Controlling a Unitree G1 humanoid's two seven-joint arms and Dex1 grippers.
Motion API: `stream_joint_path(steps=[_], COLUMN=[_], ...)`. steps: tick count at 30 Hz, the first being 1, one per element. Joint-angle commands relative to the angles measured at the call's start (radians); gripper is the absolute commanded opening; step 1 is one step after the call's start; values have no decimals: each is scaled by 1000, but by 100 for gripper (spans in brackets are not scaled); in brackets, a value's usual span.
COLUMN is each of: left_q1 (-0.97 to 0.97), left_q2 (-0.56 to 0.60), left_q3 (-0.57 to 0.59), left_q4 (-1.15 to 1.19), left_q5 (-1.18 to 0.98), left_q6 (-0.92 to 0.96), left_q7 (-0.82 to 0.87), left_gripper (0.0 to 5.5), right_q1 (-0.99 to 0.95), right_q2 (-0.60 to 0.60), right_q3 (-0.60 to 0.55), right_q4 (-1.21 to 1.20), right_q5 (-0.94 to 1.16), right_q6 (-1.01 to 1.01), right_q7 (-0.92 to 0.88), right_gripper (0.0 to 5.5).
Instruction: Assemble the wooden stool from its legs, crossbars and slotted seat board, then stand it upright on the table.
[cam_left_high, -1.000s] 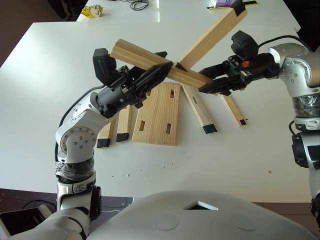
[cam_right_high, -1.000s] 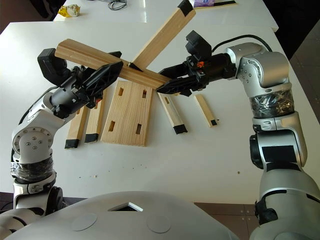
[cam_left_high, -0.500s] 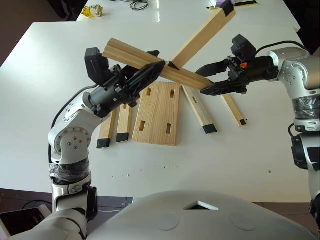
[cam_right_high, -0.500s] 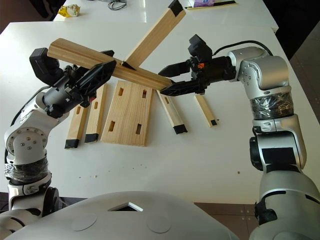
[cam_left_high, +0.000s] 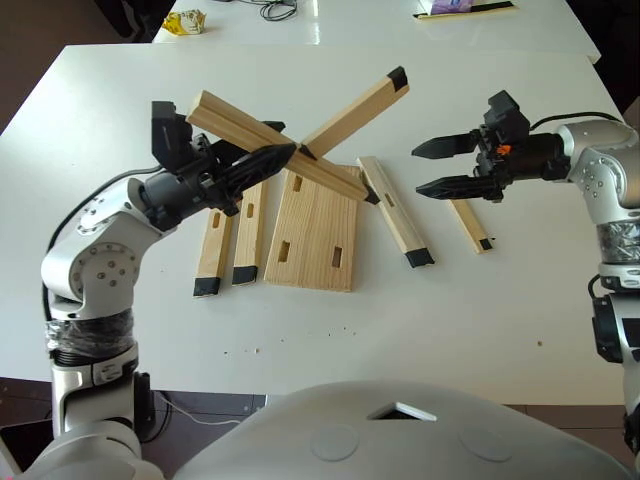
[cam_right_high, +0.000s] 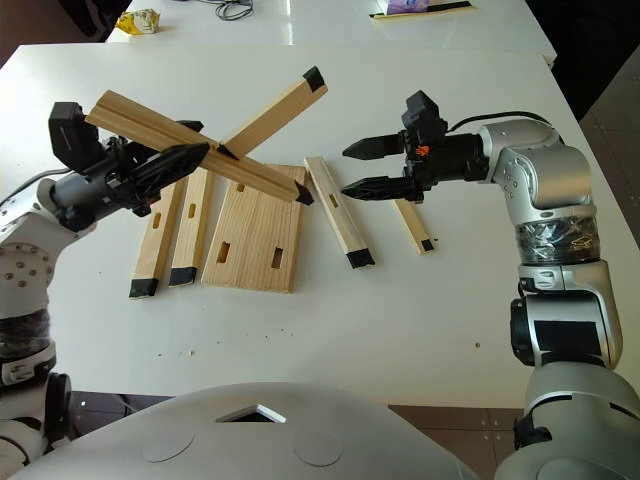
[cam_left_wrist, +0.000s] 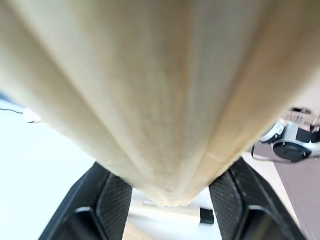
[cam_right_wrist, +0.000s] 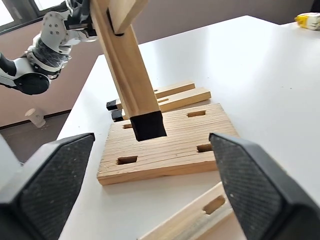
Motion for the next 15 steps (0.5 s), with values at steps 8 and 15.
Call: stream_joint_path(steps=[8, 15], left_q1=[-81, -92], left_q2=[200, 245], left_q3=[-14, -37], left_q4=[121, 173], left_q5=[111, 180], left_q6=[4, -25], left_q7=[-242, -360], left_gripper=[205, 205], right_q1=[191, 250], right_q2=[-6, 6], right_q3=[-85, -114], right_q4=[-83, -116], right_q5=[-24, -15], right_q6=[-87, -103], right_q7=[-128, -186], right_gripper=[421, 421])
